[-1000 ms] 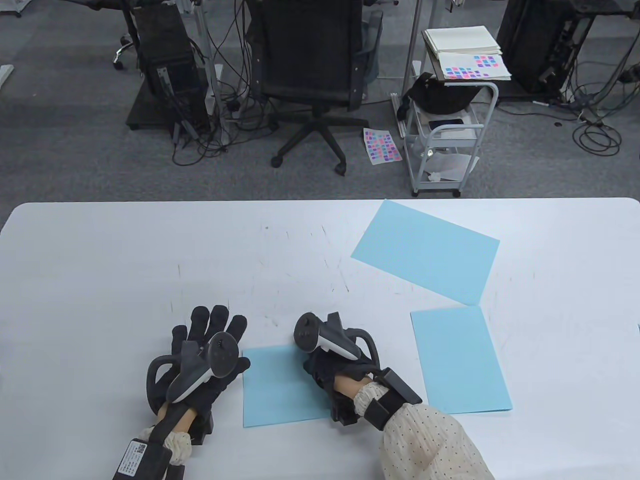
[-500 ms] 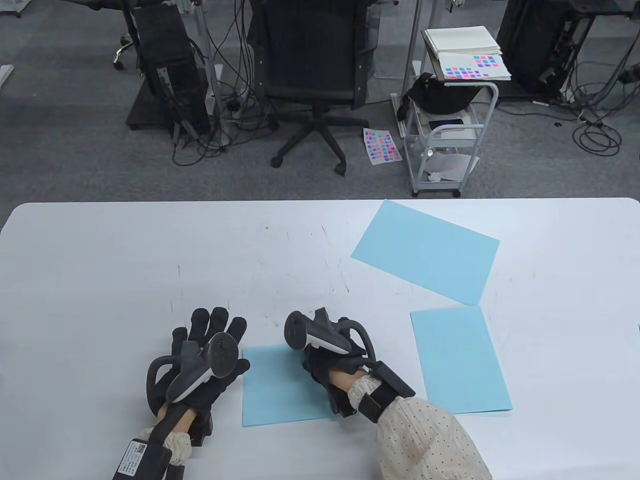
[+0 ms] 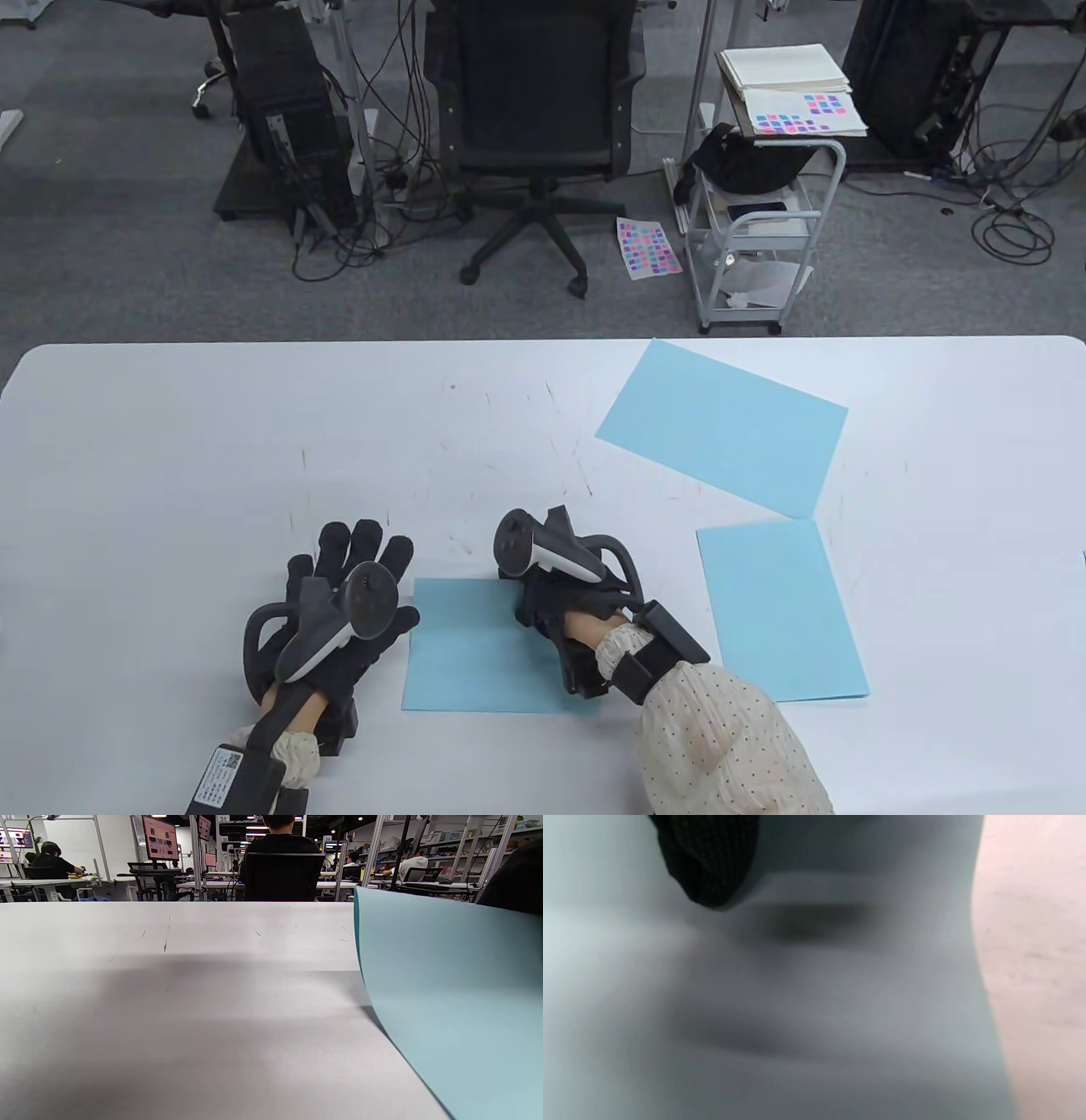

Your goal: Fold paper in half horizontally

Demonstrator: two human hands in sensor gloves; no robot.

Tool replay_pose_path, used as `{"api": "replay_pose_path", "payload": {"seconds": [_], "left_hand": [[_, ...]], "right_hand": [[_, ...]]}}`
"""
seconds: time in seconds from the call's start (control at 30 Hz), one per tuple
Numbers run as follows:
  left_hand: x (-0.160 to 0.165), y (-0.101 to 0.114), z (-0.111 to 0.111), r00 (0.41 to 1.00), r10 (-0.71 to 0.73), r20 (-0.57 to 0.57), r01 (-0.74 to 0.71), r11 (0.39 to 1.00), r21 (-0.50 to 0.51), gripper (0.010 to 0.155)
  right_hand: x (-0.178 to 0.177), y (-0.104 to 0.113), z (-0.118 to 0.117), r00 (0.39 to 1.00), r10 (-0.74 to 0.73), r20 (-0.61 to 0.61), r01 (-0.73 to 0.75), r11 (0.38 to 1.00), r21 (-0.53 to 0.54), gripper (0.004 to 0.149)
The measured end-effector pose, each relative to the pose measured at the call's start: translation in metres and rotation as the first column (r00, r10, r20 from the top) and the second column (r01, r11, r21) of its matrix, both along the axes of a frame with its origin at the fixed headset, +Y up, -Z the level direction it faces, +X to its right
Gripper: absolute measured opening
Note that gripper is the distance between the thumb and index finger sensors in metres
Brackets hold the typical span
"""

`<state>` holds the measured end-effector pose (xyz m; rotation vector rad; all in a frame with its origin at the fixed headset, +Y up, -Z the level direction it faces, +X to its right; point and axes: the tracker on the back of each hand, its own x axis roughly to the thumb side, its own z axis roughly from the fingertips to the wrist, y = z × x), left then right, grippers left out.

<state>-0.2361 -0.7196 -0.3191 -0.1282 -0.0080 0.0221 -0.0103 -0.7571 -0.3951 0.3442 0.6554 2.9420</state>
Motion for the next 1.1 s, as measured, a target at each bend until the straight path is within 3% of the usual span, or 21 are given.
{"api": "replay_pose_path", "payload": {"seconds": [0.1,0.23,0.43,0.67,0.9,1.1], "left_hand": [[0.0,0.0,0.0,1.0,0.002,-0.001,-0.002,1.0,0.0,0.079],[0.0,0.0,0.0,1.0,0.006,0.0,-0.006,1.0,-0.001,0.079],[0.0,-0.001,0.0,1.0,0.013,0.005,-0.013,1.0,0.004,0.079],[0.0,-0.001,0.001,1.0,0.03,0.008,-0.03,1.0,0.003,0.078],[0.003,-0.001,0.002,0.999,0.035,0.023,-0.035,0.999,0.004,0.078],[0.005,-0.003,0.002,0.999,0.031,0.029,-0.031,1.0,0.001,0.078]], "right_hand": [[0.008,0.011,0.001,0.997,-0.067,0.037,0.065,0.996,0.062,0.045],[0.024,0.025,0.004,0.984,-0.161,0.075,0.155,0.984,0.085,0.043],[0.063,0.046,0.01,0.918,-0.339,0.206,0.323,0.94,0.107,0.042],[0.135,0.061,0.015,0.752,-0.48,0.452,0.442,0.876,0.195,0.042],[0.214,0.058,0.033,0.511,-0.594,0.621,0.489,0.796,0.358,0.042],[0.266,0.054,0.051,0.406,-0.576,0.71,0.424,0.807,0.412,0.042]]}}
